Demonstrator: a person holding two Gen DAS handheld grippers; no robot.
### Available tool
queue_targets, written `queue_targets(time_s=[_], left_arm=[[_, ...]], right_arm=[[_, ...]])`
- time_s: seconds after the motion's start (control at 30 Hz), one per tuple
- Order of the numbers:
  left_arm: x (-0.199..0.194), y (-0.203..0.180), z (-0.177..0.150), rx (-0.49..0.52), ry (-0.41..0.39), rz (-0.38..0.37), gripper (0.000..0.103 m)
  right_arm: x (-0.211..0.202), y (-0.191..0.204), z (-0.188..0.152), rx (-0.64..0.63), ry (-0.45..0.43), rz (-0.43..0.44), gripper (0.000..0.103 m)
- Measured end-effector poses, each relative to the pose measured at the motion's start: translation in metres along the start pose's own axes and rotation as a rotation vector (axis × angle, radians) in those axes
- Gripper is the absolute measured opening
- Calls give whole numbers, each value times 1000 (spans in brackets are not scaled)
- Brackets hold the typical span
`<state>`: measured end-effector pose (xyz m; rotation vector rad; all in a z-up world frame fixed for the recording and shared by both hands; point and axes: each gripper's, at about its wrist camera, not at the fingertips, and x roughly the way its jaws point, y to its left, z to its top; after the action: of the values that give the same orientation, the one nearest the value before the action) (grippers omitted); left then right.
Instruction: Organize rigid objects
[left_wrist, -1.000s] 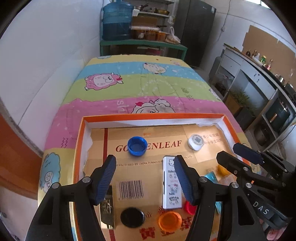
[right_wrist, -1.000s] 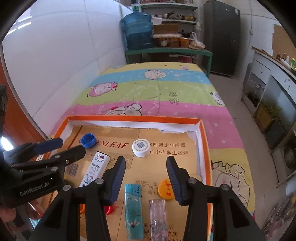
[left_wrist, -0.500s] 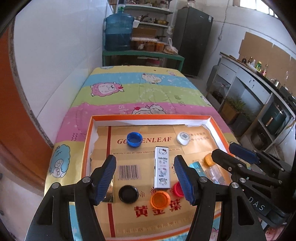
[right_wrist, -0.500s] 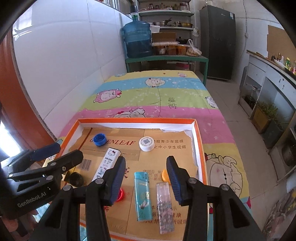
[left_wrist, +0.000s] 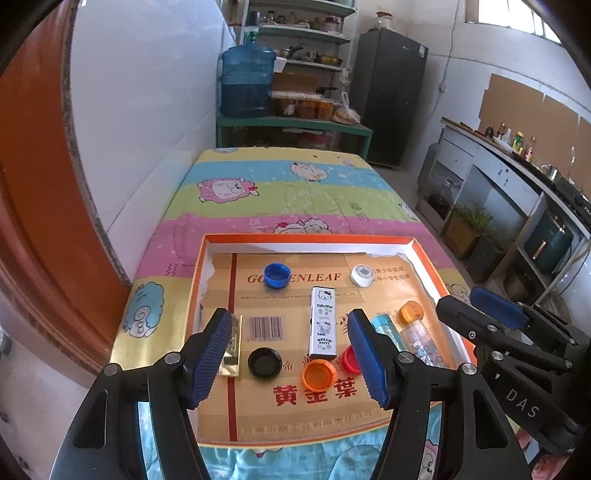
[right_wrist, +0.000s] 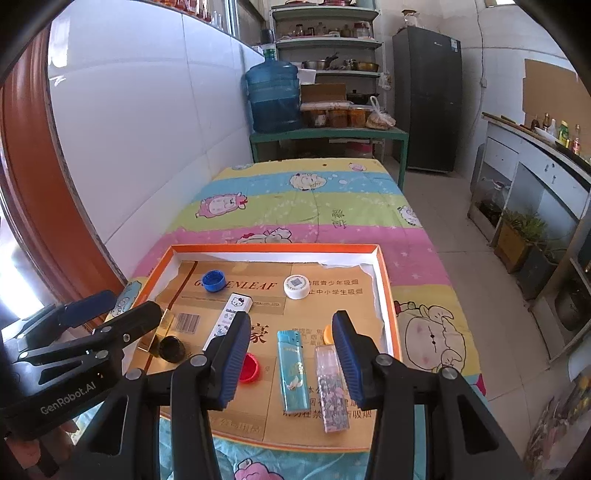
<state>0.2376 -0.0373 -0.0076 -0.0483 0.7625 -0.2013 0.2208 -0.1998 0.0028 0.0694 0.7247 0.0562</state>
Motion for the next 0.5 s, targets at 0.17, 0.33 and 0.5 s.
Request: queue_targets(time_s=[0.17,0.33,0.5], left_arm=[[-9,2,-7,-13,5,1,67],[-23,4,-12,-22,-13,6,67],[-41,4,-17,-26,-35,19,67]], right_arm=[[-11,4,-4,-8,-17,-8,46],[-23,13,-7,-25,-41,-17,46],[-39,21,-9,-36,-70,-13,46]])
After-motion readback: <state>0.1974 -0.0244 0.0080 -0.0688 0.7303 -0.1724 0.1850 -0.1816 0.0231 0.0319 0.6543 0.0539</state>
